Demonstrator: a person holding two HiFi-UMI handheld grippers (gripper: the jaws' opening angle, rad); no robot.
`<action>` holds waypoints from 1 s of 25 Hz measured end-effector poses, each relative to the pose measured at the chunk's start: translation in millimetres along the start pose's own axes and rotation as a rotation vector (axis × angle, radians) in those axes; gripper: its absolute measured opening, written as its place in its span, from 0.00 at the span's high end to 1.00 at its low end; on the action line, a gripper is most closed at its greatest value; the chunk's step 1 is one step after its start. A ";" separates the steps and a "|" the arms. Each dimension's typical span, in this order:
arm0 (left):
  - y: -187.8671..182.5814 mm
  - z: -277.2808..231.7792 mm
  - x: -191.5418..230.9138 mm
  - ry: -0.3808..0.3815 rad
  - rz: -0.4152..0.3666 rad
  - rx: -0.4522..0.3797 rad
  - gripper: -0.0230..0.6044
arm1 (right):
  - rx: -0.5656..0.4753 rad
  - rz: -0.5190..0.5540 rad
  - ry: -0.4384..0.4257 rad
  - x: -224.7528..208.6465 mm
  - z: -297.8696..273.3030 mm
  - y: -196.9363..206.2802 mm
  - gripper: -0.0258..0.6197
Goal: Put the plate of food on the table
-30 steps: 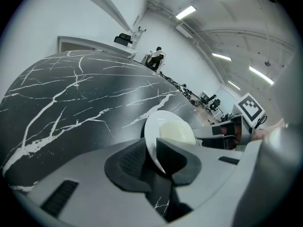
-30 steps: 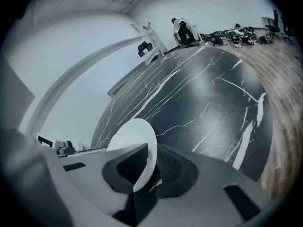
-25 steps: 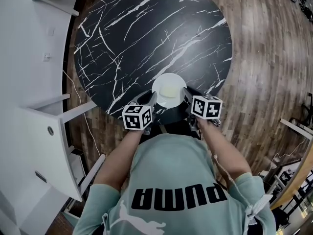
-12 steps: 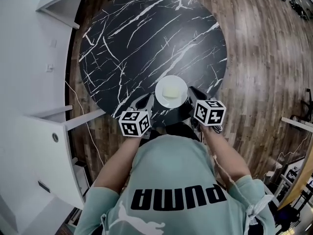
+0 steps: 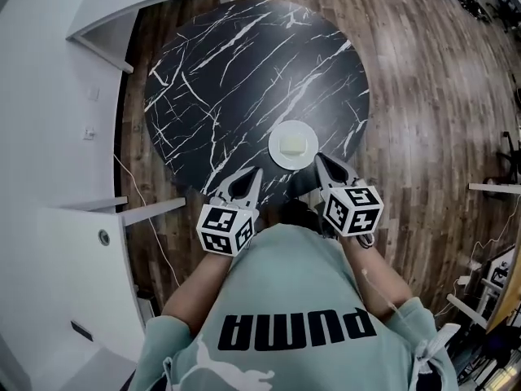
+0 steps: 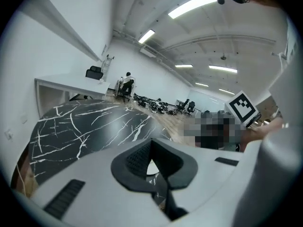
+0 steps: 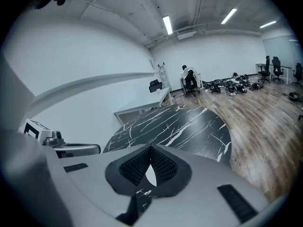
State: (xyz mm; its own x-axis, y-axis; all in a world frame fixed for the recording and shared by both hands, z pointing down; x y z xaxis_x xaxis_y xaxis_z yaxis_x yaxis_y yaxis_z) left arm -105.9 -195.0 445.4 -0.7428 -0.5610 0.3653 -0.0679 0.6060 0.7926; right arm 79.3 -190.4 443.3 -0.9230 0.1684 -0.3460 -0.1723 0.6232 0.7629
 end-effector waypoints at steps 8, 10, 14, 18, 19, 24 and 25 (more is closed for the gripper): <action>4.3 81.0 -22.1 0.120 -0.055 -0.034 0.95 | -0.090 0.001 0.037 75.5 57.1 16.7 0.95; 10.3 91.4 -30.5 0.166 -0.071 -0.036 0.95 | -0.098 0.008 0.056 87.4 70.7 25.8 0.95; 17.1 108.9 -44.0 0.210 -0.132 -0.048 0.95 | -0.110 0.018 0.077 106.5 90.3 42.4 0.95; 16.8 125.8 -51.4 0.231 -0.155 -0.058 0.95 | -0.129 0.029 0.098 123.5 106.4 45.7 0.95; 16.8 129.5 -53.2 0.238 -0.160 -0.060 0.95 | -0.133 0.032 0.102 127.1 110.7 45.8 0.95; 20.9 141.6 -70.6 0.280 -0.183 -0.072 0.95 | -0.157 0.032 0.140 132.0 137.7 50.4 0.95; 23.3 143.6 -73.6 0.282 -0.183 -0.073 0.95 | -0.157 0.035 0.143 132.2 141.5 52.4 0.95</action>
State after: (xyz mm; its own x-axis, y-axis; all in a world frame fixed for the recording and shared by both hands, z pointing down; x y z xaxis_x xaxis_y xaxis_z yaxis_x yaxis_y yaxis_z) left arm -148.5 -58.6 366.9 -0.5090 -0.7966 0.3261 -0.1274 0.4444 0.8867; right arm -3.0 -27.4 360.3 -0.9669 0.0707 -0.2452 -0.1805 0.4899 0.8529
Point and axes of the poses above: the fingertips, and each gripper's own axes: z backward along the fingers, x to its left, y out of its underside, the point moved 5 cm from there along z, backward along the fingers, and after that the axes turned 2 degrees about z, right-handed, at the moved point
